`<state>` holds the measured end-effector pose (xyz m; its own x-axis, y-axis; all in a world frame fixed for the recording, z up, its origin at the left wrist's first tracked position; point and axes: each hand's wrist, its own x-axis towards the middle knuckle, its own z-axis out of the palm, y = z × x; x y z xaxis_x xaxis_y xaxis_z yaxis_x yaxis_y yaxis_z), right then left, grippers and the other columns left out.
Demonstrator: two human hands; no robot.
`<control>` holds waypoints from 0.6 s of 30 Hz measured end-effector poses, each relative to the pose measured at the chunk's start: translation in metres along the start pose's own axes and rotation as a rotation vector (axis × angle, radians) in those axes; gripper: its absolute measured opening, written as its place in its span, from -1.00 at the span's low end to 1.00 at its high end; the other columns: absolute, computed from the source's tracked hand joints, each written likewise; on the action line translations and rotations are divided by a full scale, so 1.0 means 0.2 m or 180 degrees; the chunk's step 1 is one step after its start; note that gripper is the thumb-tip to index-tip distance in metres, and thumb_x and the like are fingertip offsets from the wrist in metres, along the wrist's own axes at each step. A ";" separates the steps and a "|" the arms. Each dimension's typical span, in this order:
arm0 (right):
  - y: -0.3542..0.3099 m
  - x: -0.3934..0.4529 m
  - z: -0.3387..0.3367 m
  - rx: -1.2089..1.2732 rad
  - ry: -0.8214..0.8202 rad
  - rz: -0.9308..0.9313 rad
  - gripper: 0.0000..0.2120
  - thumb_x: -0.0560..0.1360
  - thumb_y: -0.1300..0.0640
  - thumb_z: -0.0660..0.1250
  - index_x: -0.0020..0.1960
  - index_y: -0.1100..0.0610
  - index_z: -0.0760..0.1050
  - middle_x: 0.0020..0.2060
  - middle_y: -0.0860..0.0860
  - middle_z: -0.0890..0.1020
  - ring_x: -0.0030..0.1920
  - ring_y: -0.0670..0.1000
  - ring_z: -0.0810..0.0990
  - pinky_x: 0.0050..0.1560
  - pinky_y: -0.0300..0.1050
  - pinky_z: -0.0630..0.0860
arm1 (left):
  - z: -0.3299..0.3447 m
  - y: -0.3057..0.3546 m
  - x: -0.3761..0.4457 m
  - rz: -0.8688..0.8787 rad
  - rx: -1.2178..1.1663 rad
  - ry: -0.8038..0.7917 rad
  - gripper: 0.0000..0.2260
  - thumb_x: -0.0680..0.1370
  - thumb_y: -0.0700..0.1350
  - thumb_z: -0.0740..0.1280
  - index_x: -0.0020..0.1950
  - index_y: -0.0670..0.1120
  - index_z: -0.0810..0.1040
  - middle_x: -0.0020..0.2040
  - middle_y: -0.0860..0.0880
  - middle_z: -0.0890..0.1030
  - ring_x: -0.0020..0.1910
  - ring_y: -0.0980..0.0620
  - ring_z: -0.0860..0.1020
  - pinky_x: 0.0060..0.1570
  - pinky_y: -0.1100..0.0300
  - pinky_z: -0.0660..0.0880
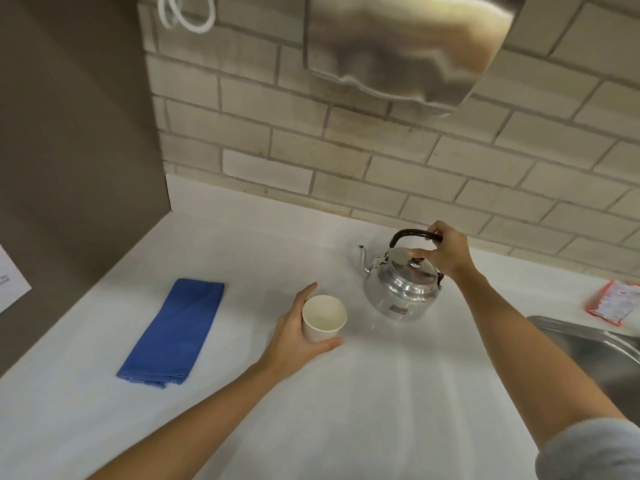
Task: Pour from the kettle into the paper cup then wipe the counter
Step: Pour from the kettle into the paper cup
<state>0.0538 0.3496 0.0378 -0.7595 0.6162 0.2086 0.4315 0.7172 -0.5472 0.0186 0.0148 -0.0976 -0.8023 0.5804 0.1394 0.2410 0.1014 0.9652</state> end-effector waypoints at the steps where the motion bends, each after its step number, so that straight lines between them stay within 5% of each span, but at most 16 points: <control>1: 0.00 0.00 0.00 0.0033 0.0045 0.0001 -0.55 0.20 0.11 0.71 -0.13 0.19 0.50 -0.41 -0.07 0.43 -0.37 -0.08 0.37 -0.35 -0.21 0.31 | 0.00 0.00 0.00 -0.0009 -0.0006 0.0021 -0.06 0.15 0.25 0.61 0.42 0.32 0.21 0.13 0.27 0.56 0.15 0.16 0.57 0.18 0.04 0.56; 7: -0.03 -0.05 -0.04 0.0753 0.0046 0.0102 -0.70 0.26 0.04 0.68 -0.37 0.06 0.55 -0.56 -0.15 0.50 -0.47 -0.10 0.42 -0.38 -0.26 0.32 | 0.00 0.01 -0.02 0.0067 0.0141 0.0089 -0.24 0.18 0.20 0.61 0.30 0.24 0.34 0.15 0.26 0.56 0.15 0.20 0.56 0.09 0.19 0.56; 14: -0.13 -0.12 -0.15 0.0636 -0.0031 -0.0178 -0.71 0.30 0.09 0.65 -0.27 0.26 0.60 -0.43 0.06 0.58 -0.41 -0.01 0.47 -0.35 -0.20 0.37 | -0.03 0.02 -0.07 0.0065 0.0468 0.0145 -0.30 0.22 0.25 0.55 0.27 0.20 0.35 0.15 0.20 0.57 0.14 0.17 0.55 0.10 0.05 0.55; 18: -0.24 -0.20 -0.26 0.0799 0.0031 -0.0421 -0.68 0.24 0.00 0.67 -0.24 0.20 0.64 -0.42 0.03 0.67 -0.47 -0.12 0.54 -0.37 -0.26 0.43 | -0.02 0.00 -0.13 0.0133 0.0921 0.0381 -0.30 0.26 0.22 0.53 0.30 0.01 0.39 0.19 0.05 0.54 0.15 0.01 0.49 0.16 0.01 0.47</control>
<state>0.0897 0.3076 0.0980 -0.7959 0.5266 0.2988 0.1939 0.6892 -0.6982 0.0386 -0.0033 -0.1004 -0.8429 0.4914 0.2193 0.4069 0.3152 0.8574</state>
